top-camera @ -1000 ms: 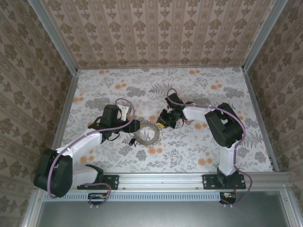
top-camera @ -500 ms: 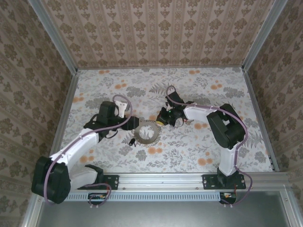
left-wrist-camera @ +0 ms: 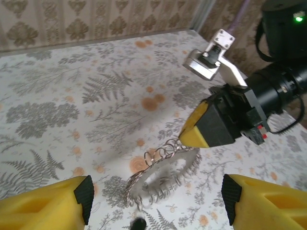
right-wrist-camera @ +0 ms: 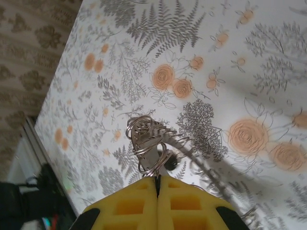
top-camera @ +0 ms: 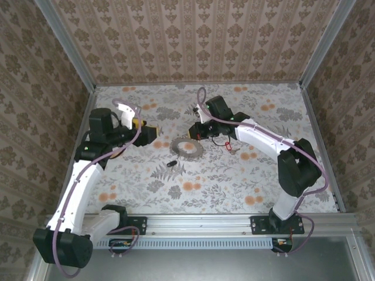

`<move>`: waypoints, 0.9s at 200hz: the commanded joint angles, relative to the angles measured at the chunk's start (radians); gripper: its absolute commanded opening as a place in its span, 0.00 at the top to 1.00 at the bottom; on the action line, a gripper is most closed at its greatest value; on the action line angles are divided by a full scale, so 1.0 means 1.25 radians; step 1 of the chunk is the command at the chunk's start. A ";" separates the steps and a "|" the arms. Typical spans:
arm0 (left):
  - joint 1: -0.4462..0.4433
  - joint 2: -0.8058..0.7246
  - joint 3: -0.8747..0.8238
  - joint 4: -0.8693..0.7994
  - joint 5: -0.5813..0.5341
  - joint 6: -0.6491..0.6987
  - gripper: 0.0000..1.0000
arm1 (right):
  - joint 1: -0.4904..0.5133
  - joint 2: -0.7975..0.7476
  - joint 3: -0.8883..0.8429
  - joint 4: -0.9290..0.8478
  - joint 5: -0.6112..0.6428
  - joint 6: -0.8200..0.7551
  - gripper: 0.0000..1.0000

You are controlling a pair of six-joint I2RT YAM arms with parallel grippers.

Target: Put the keys on the keyring

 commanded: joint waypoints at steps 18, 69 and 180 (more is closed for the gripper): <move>0.008 0.037 0.046 -0.064 0.164 0.104 0.23 | 0.043 -0.108 -0.002 -0.060 0.009 -0.339 1.00; -0.034 0.057 -0.080 0.098 0.223 0.234 0.25 | 0.055 -0.210 -0.118 0.053 -0.006 -0.533 1.00; -0.202 0.110 -0.185 0.263 0.191 0.380 0.56 | 0.072 -0.328 -0.314 0.260 -0.154 -0.750 1.00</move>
